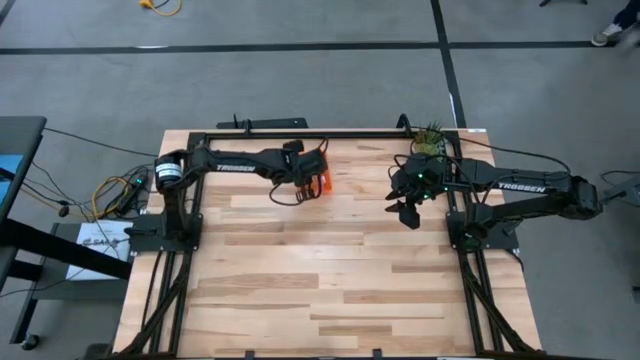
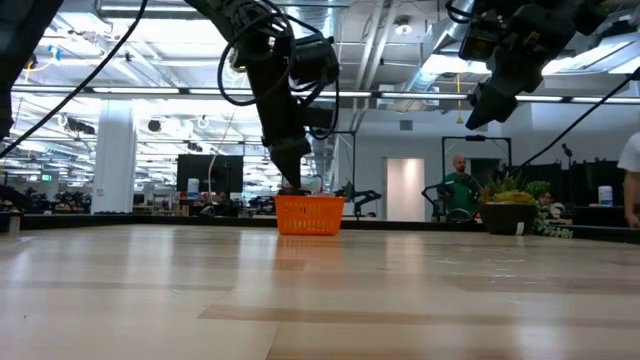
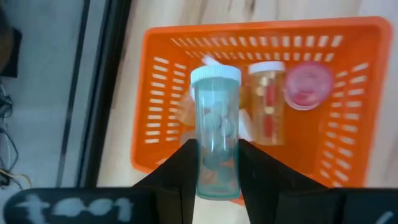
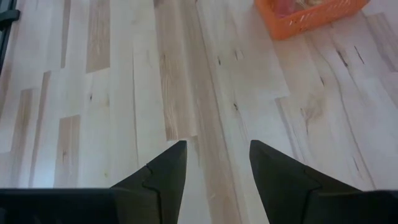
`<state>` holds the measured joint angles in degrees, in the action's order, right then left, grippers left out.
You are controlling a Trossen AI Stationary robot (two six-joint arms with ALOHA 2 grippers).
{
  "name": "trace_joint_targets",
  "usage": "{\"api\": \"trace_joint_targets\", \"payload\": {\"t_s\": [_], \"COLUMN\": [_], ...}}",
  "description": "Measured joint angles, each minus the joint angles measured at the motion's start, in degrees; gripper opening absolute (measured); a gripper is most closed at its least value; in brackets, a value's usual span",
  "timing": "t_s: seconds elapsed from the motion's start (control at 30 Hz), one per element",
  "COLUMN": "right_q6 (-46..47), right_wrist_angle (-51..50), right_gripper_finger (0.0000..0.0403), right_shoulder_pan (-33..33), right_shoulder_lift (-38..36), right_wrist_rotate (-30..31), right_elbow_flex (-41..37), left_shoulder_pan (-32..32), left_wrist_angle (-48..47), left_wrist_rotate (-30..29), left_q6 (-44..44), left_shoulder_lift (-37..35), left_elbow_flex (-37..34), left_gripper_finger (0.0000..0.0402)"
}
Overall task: Pick and place pill bottles into a basket
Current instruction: Put the blue pill bottle into the orange bin, then return to Home Position
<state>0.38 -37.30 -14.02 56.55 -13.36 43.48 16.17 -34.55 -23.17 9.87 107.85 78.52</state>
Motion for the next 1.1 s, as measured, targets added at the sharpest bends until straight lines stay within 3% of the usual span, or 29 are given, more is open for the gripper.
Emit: {"api": "trace_joint_targets", "payload": {"t_s": [0.1, 0.27, 0.5, 0.83, 1.1], "right_q6": [-0.87, -0.85, -0.81, -0.39, -1.21], "right_wrist_angle": [0.02, 0.04, 0.06, 0.52, 3.40], "right_gripper_finger": [0.0171, 0.0171, 0.0171, 0.0171, 0.0171], "right_shoulder_pan": [0.00, 0.00, 0.00, 0.00, 0.00], "right_shoulder_lift": [0.00, 0.00, 0.00, 0.00, 0.00], "right_wrist_rotate": [-0.01, -0.01, -0.01, -0.01, 0.18], "right_elbow_flex": [0.00, 0.00, 0.00, 0.00, 0.00], "left_shoulder_pan": [1.67, 3.81, 2.77, 0.23, -0.20], "left_wrist_angle": [1.11, 0.18, 0.58, 0.32, 0.56], "left_wrist_rotate": [0.72, 6.84, 10.50, 5.96, 6.79], "left_q6": [1.54, 1.49, 1.35, 1.53, -0.22], "left_shoulder_lift": [0.00, 0.00, -0.07, 0.00, -0.91], "left_elbow_flex": [0.00, -0.02, -0.02, -0.09, -0.09], "left_gripper_finger": [0.0084, 0.0085, 0.0090, 0.0153, 0.0164]}}
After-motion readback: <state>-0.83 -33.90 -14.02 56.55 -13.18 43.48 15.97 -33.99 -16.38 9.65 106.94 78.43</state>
